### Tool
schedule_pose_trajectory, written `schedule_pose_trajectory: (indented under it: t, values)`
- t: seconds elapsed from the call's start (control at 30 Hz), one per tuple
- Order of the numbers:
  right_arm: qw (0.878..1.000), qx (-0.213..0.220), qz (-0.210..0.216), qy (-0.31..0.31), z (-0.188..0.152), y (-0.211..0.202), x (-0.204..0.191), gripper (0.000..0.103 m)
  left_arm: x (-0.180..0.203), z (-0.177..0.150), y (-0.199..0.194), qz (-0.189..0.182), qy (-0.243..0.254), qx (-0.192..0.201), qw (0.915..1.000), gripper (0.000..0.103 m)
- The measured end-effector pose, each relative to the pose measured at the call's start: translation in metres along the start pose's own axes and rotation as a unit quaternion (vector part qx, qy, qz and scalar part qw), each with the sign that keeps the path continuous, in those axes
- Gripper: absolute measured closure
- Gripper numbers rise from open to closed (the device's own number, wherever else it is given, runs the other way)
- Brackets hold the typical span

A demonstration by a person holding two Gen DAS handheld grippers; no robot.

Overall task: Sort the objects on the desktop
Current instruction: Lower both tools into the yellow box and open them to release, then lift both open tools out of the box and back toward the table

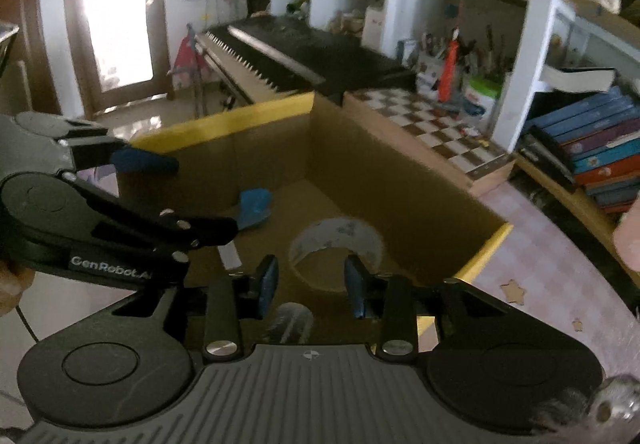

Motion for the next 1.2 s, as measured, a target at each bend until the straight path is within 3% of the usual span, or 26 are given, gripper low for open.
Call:
schedule_pose_trajectory:
  t: [0.27, 0.47, 0.8, 1.2]
  values:
    - [0.995, 0.058, -0.056, 0.051, -0.004, -0.049, 0.009, 0.064, 0.005, 0.011, -0.038, -0.011, -0.011, 0.058, 0.9982, 0.014]
    - [0.987, 0.081, -0.108, 0.086, -0.021, -0.087, 0.003, 0.063, -0.001, 0.006, -0.070, -0.031, -0.031, 0.081, 0.9958, 0.014]
    - [0.969, 0.087, -0.167, 0.157, -0.062, -0.129, -0.031, 0.063, -0.015, -0.022, -0.121, -0.078, -0.045, 0.091, 0.9918, 0.013]
    - [0.958, 0.062, -0.200, 0.197, -0.117, -0.159, -0.109, 0.061, -0.037, -0.086, -0.158, -0.100, -0.039, 0.050, 0.9929, 0.013]
Point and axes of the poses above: each gripper's, at about its wrist camera, not at the fingertips, and y roughly the way its jaws point, x to its right, z to its top, the point moved 6 cm from there along y, roughly the way its jaws point, and after that the axes turned 7 degrees about z, right-handed, at the moved point
